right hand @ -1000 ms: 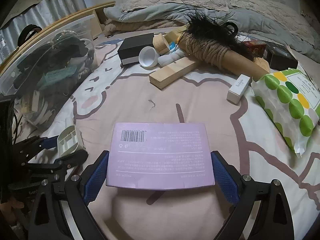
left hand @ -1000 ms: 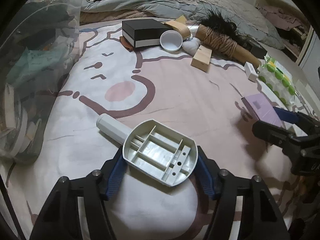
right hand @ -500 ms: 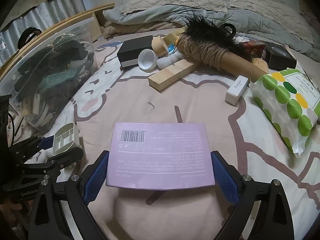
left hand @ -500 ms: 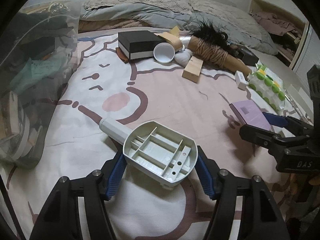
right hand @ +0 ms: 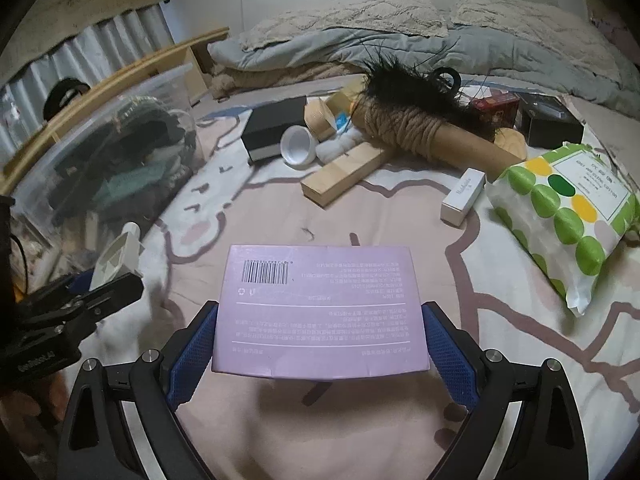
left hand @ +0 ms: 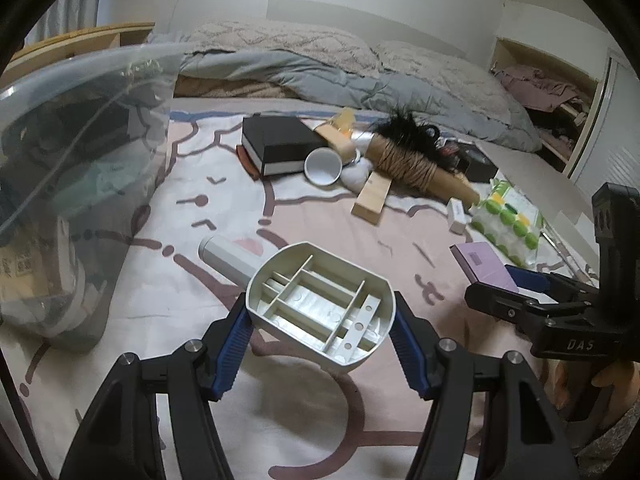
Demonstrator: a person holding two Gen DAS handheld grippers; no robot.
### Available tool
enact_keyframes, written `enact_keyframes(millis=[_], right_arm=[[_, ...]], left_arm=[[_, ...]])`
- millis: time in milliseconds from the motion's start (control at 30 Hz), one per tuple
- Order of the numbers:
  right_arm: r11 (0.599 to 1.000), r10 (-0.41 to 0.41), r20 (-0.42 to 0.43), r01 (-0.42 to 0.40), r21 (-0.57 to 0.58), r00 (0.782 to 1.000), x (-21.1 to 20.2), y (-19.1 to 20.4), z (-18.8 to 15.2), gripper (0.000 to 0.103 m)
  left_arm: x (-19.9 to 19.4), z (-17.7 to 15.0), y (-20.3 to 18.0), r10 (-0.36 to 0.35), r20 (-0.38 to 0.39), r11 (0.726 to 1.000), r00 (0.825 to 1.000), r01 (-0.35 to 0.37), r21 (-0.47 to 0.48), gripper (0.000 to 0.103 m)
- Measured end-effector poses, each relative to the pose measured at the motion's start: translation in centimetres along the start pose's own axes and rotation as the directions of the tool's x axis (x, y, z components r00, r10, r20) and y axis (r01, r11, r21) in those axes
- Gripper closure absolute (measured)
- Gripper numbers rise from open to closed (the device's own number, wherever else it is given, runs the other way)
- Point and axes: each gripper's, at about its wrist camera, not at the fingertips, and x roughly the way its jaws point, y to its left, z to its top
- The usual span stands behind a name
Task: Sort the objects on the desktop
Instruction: 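Lift the purple booklet with the right tool while the left tool lifts the lint roller, then carry both held items over to the clear plastic bin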
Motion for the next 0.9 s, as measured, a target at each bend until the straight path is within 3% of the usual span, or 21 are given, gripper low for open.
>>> enact_keyframes(millis=[133,400,667,900], right_arm=[[1.0,0.022,0.023,-0.022,0.002,1.0,-1.4,0.2,0.5,0.006],[0.998,0.063,0.122,-0.062,-0.01,0.99,-5.5,1.2,3.0,0.006],[0.996,0.078,0.204,-0.068,-0.058,0.976,-8.7,3.3,5.5,0.006],[0.99,0.133,0.256,-0.114,-0.088,0.957,-10.5,5.6,8.1,0.006]], left_arm=[[-1.3,0.8,-0.5,-0.008,0.033,1.0,0.999,0.008,0.013,0.038],[-5.4,4.1,-1.8,-0.003,0.172,0.998,0.985,-0.008,0.065,0.038],[-8.7,7.8,-1.4,-0.012,0.278,0.998,0.96,-0.004,0.055,0.037],[-11.9,11.1,0.0,0.014,0.378,0.999,0.926,-0.03,0.035,0.037]])
